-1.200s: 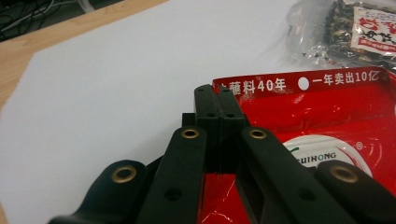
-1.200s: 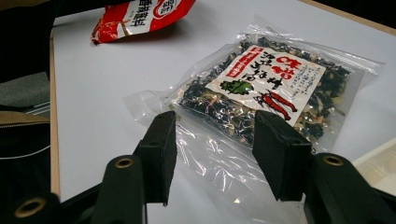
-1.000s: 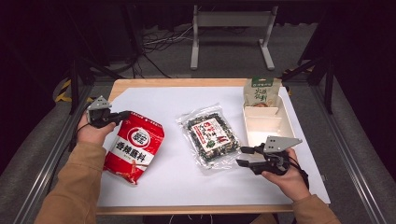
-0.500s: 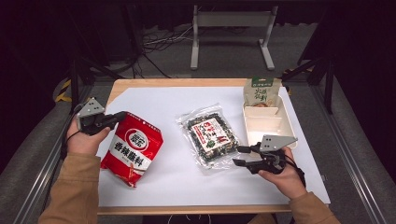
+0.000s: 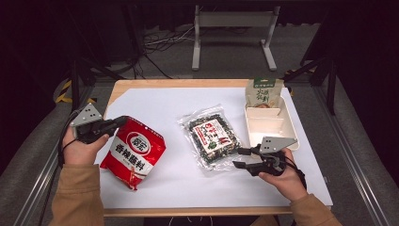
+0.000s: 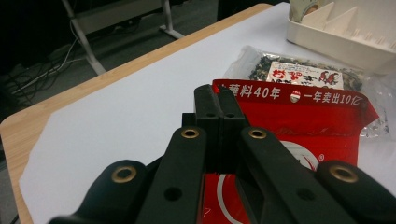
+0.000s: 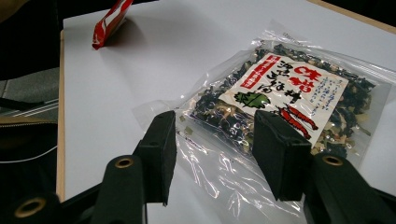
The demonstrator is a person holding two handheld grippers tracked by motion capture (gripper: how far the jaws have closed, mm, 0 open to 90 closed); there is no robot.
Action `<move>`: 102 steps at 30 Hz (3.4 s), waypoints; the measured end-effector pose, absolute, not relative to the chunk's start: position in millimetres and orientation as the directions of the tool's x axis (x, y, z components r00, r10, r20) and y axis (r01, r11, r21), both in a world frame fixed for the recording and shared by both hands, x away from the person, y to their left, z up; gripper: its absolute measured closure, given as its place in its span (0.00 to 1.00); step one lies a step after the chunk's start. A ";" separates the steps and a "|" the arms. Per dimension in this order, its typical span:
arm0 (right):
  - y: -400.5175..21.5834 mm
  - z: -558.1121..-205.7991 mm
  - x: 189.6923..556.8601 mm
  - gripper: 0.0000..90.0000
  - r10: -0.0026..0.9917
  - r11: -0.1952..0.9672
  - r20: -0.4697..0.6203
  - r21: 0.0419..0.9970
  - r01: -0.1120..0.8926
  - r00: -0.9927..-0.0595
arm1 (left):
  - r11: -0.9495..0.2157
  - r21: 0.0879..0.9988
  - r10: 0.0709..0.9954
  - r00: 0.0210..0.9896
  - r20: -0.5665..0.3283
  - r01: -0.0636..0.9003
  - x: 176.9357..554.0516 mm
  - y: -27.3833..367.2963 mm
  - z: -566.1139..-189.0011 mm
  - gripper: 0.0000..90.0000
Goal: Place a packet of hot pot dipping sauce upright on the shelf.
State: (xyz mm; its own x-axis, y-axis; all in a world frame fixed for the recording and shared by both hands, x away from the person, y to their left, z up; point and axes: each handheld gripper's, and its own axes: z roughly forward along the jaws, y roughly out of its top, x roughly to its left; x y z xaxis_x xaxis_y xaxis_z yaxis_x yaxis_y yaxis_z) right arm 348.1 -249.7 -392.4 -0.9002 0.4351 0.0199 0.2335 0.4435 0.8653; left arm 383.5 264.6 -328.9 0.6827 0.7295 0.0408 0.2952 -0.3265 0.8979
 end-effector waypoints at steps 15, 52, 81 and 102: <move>-234.6 -384.7 344.9 0.57 0.411 0.445 0.007 0.872 0.207 -0.912 | -0.266 0.934 0.725 0.687 0.032 0.237 362.6 269.0 -312.0 1.00; -219.0 -363.5 342.5 0.55 0.402 0.380 -0.017 0.913 0.150 -0.915 | -0.209 0.978 0.462 0.880 0.111 -0.014 325.0 199.5 -277.5 1.00; -189.2 -375.2 357.3 0.56 0.286 0.291 0.079 0.942 0.165 -0.955 | -0.201 0.976 0.317 0.937 0.146 -0.084 309.9 142.4 -274.6 1.00; -181.5 -381.0 361.9 0.91 0.149 0.351 0.075 0.928 0.124 -0.986 | -0.191 0.977 0.330 0.931 0.156 -0.096 306.6 148.7 -271.3 1.00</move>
State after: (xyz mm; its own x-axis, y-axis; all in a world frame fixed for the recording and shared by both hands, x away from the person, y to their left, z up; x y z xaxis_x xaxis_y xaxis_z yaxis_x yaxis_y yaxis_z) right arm 361.9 -181.5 -381.0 -0.9860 0.1489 0.0749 0.1235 0.3513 0.9281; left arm 306.6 148.7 -271.3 0.9311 0.3300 0.1557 -0.0958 -0.1909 0.9769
